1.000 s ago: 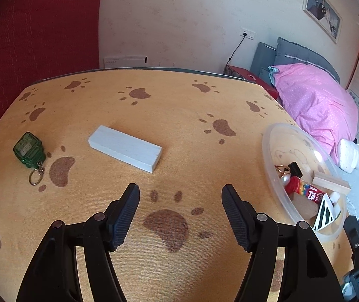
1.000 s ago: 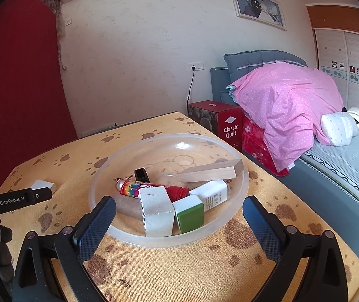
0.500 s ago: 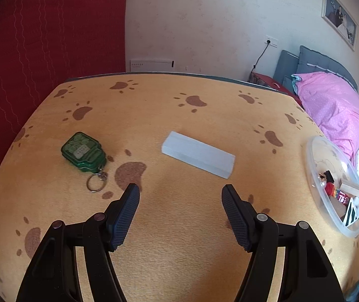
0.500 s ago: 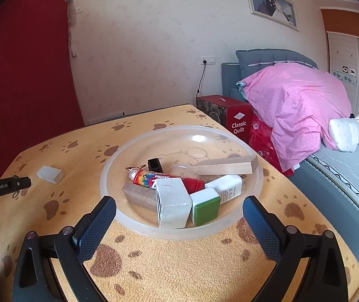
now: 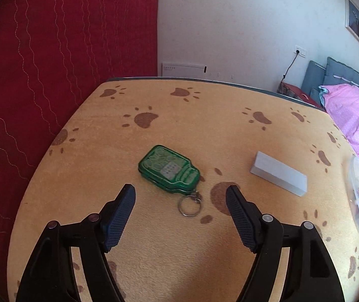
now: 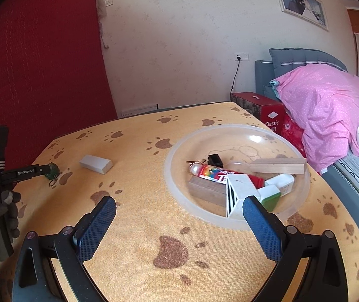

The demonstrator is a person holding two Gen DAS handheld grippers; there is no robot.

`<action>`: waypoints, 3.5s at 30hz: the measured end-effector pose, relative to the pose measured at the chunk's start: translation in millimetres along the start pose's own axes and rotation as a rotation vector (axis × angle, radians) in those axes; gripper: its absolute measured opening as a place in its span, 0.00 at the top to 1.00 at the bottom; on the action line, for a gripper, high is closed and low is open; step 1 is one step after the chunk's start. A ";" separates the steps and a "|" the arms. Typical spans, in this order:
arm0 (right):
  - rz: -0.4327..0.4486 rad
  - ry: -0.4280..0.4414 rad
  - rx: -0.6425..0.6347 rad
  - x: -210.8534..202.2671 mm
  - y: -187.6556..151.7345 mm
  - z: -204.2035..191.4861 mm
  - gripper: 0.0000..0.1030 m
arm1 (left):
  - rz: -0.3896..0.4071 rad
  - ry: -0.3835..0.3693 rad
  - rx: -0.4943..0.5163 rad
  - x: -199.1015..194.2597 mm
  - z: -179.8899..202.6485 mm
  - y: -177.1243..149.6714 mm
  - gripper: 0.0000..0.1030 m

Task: Organize rigid objects
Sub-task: 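Lower the left tool onto the green keychain remote and grasp it, then move the right tool to the white rectangular block and grasp it, then lift the white block, carry it into the bowl and open the right tool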

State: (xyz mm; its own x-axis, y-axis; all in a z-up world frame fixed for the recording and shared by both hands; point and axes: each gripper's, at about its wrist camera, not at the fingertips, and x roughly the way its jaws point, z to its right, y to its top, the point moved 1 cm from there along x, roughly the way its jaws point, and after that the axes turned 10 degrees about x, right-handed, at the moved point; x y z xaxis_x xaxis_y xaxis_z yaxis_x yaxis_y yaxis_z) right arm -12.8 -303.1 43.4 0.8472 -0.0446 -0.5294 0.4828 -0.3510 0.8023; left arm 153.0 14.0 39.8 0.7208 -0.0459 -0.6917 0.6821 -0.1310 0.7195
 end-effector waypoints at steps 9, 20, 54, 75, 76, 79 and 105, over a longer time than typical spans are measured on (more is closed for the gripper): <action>-0.059 0.061 -0.022 5.9 -5.5 -25.9 0.00 | 0.013 0.035 0.058 23.0 -11.4 13.8 0.27; -0.114 0.090 -0.057 17.7 -11.4 -49.1 0.00 | -0.004 -0.007 0.083 43.6 -11.1 13.6 0.25; -0.409 0.155 0.107 147.2 18.2 -128.8 0.00 | 0.045 -0.073 -0.103 35.9 -45.2 1.5 0.31; -0.327 -0.012 0.022 202.5 19.4 -182.3 0.00 | 0.016 -0.078 -0.182 41.4 -59.3 -3.6 0.31; -0.322 -0.021 0.008 204.0 19.1 -184.0 0.00 | 0.016 -0.078 -0.181 41.5 -59.1 -3.6 0.31; -0.315 -0.046 -0.027 208.0 19.1 -187.8 0.00 | 0.016 -0.078 -0.182 41.6 -59.2 -3.5 0.31; -0.214 -0.041 -0.134 163.7 11.0 -181.8 0.05 | 0.034 -0.064 -0.162 38.2 -54.4 -3.6 0.31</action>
State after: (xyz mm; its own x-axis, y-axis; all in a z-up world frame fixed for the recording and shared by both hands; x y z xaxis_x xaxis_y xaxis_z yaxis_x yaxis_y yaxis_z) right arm 171.5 -144.3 15.6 0.7143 -0.0216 -0.6995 0.6775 -0.2291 0.6990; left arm 184.8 66.5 14.3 0.7380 -0.1111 -0.6656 0.6721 0.0324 0.7398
